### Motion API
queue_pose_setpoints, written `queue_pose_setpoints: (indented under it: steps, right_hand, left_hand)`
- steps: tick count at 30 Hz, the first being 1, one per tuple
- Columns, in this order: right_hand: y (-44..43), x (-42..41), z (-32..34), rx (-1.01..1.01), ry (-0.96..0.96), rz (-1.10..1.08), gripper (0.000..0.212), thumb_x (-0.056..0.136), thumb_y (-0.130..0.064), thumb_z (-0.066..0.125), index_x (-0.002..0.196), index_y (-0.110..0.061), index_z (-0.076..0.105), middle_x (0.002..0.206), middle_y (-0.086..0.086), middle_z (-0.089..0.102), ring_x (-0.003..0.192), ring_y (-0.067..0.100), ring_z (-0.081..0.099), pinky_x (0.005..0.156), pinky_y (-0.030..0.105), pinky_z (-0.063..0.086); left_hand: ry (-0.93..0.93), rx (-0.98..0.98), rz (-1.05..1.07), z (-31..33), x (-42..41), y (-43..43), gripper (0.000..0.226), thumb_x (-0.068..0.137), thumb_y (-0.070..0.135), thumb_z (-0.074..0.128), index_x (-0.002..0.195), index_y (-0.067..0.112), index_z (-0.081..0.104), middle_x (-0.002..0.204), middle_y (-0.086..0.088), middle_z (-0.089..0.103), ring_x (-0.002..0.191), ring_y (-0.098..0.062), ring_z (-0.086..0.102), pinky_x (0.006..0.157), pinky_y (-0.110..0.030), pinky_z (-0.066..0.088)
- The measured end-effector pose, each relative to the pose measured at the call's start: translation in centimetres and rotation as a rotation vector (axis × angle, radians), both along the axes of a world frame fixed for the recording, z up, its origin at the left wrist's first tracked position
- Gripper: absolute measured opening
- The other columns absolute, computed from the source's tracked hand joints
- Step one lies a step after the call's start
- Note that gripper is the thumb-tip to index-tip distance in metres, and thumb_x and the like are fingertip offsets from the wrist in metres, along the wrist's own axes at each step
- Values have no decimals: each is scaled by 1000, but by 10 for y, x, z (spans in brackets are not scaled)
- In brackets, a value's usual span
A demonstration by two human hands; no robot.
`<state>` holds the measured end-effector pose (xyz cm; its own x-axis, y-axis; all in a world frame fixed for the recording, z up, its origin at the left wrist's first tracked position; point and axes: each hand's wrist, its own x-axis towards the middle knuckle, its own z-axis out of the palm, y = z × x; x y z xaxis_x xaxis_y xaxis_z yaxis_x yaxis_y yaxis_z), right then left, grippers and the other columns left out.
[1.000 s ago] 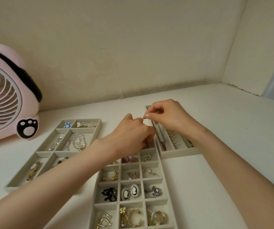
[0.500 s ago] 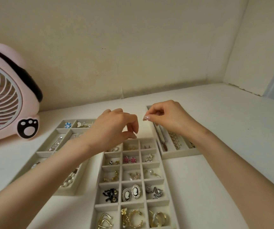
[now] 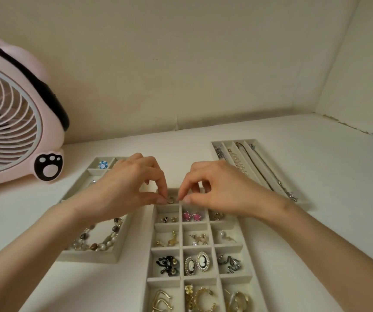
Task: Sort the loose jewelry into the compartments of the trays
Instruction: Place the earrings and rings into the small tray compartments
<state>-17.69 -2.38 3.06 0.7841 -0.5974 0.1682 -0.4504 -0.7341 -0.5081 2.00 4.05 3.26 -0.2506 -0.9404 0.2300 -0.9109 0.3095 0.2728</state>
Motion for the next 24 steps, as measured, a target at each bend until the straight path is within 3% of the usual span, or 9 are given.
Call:
queue_pose_setpoints:
  steps: [4, 9, 14, 18, 24]
  right_hand:
    - [14, 11, -4, -119, 92, 20, 8, 84, -36, 66, 88, -33, 71, 77, -15, 49, 70, 0, 46, 62, 15, 33]
    - [20, 23, -5, -236, 187, 5, 11, 84, -39, 64, 89, -31, 71, 70, -16, 40, 70, 4, 41, 57, 11, 25]
    - [22, 29, -3, -297, 234, -12, 11, 84, -35, 63, 88, -30, 71, 76, -14, 49, 73, 9, 46, 53, 15, 23]
    - [23, 29, -5, -291, 244, -4, 12, 83, -32, 60, 88, -28, 71, 79, -13, 53, 74, 10, 49, 55, 23, 28]
    - [13, 23, -3, -147, 202, -13, 6, 82, -30, 65, 81, -27, 71, 67, -13, 53, 64, 3, 47, 58, 18, 36]
  left_hand:
    - [-29, 7, 76, 1, 3, 3, 16, 73, 40, 72, 68, 41, 57, 82, 18, 51, 84, 0, 42, 68, -17, 29]
    - [2, 5, 147, 2, 9, 4, 13, 75, 35, 72, 73, 35, 60, 81, 14, 55, 80, 1, 44, 66, -12, 31]
    - [10, 23, 150, 3, 6, 6, 18, 76, 33, 72, 72, 36, 55, 82, 13, 57, 79, 1, 44, 66, -12, 31]
    - [19, 29, 152, 3, 4, 7, 15, 78, 33, 70, 74, 34, 56, 81, 14, 55, 79, 2, 43, 64, -12, 30]
    - [61, 70, 152, 1, -1, 7, 10, 79, 30, 70, 76, 30, 60, 78, 16, 51, 76, 3, 44, 64, -11, 31]
